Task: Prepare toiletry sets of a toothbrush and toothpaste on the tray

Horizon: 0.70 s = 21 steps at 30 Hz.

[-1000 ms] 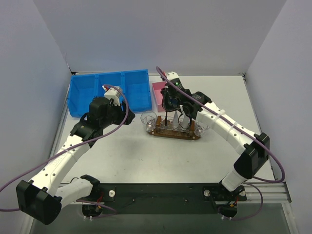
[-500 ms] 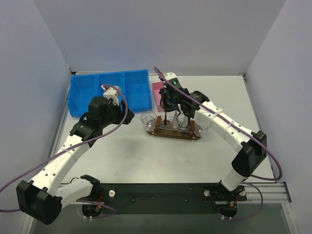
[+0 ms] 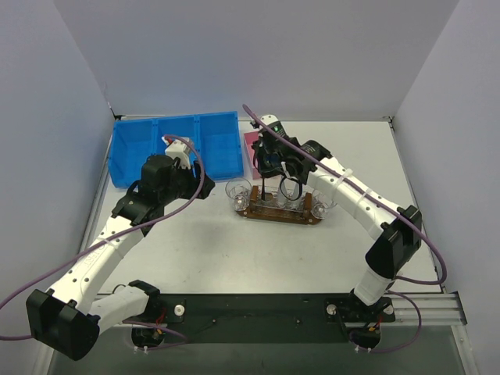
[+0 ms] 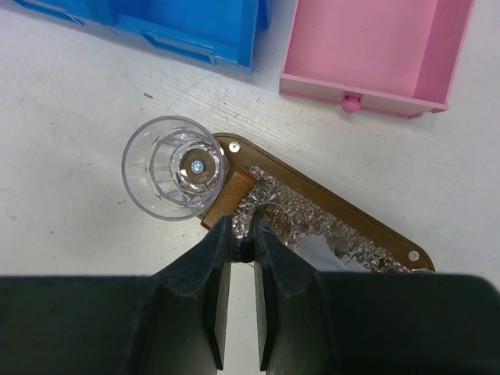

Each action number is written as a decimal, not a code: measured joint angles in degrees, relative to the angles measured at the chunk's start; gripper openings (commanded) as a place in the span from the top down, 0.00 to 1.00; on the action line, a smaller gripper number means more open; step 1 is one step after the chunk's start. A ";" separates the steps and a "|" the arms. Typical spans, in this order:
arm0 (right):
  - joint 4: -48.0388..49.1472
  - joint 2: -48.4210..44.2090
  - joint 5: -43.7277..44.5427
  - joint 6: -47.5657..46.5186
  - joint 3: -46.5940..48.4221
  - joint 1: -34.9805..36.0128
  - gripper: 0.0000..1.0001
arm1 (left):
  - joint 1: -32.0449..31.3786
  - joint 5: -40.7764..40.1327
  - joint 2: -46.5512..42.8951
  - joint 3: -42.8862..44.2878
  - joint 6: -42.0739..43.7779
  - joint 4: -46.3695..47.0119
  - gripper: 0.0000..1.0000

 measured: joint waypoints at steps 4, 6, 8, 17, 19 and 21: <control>-2.64 0.33 -0.48 -0.39 1.64 0.00 1.00 | 0.20 0.00 -0.02 0.00 0.00 0.00 0.36; -3.52 0.33 -0.50 -0.52 2.34 0.00 1.00 | 0.20 0.00 0.00 0.00 0.00 0.00 0.36; -4.15 0.33 -0.50 -0.63 2.91 0.00 1.00 | 0.20 0.00 -0.02 0.00 0.00 0.00 0.36; -4.66 0.33 0.20 -1.03 3.30 0.00 1.00 | 0.20 0.02 -0.02 -0.13 0.00 0.02 0.36; -3.96 0.33 0.55 -1.05 2.84 0.00 1.00 | 0.22 0.02 -0.02 -0.15 0.00 0.02 0.36; -3.02 0.33 0.94 -1.05 1.88 0.00 1.00 | 0.24 0.00 -0.02 -0.22 0.00 0.02 0.36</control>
